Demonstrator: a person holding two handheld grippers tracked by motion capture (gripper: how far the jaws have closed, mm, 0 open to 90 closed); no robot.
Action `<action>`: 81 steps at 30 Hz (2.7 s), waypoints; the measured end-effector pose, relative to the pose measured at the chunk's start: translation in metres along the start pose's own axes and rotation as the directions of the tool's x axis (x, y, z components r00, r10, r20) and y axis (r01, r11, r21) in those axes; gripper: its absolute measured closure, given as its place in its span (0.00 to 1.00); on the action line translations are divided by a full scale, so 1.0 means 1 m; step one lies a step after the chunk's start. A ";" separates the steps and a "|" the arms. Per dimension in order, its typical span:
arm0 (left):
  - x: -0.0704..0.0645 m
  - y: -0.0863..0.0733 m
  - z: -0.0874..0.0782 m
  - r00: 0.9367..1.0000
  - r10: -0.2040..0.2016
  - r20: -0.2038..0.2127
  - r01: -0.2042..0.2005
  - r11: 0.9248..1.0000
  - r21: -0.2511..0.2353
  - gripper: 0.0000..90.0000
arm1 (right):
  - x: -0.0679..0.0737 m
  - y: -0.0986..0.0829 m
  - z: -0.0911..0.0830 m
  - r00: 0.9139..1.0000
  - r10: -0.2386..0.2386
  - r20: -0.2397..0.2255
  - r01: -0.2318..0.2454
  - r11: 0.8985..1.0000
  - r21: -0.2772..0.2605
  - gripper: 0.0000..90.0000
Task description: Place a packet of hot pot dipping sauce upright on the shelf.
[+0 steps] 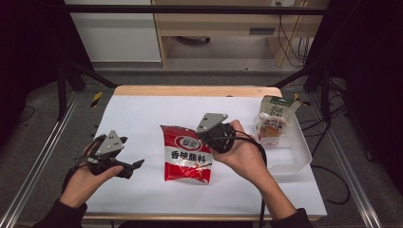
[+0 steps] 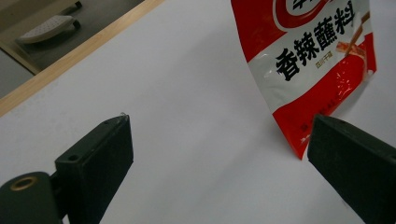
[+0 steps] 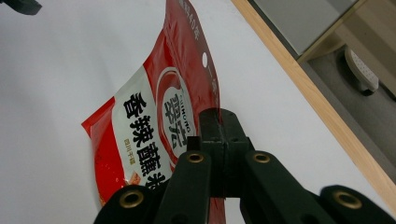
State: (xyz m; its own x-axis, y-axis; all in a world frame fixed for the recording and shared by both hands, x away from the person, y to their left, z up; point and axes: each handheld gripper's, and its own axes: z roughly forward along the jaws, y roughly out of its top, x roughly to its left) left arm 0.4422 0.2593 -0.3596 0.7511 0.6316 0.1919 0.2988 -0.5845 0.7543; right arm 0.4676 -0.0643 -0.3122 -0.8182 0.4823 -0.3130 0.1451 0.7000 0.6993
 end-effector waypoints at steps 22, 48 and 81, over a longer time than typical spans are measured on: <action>-0.004 0.041 0.002 0.990 0.119 0.070 -0.118 0.993 -0.017 0.13 | 0.016 0.029 -0.001 0.991 -0.127 -0.036 0.126 0.992 -0.032 1.00; 0.000 0.049 0.011 0.975 0.153 0.158 -0.153 0.988 -0.012 0.58 | 0.026 0.043 -0.008 0.982 -0.177 -0.059 0.174 0.983 -0.054 1.00; -0.020 0.077 0.008 0.959 0.209 0.190 -0.209 0.978 -0.022 1.00 | 0.018 0.029 -0.020 0.968 -0.206 -0.143 0.220 0.972 0.086 0.80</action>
State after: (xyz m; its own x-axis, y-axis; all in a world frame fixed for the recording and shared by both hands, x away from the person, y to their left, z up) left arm 0.4552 0.1981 -0.3106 0.8950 0.3868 0.2221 0.1224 -0.6919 0.7115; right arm 0.4456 -0.0459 -0.2847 -0.9013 0.2473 -0.3557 0.0087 0.8313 0.5558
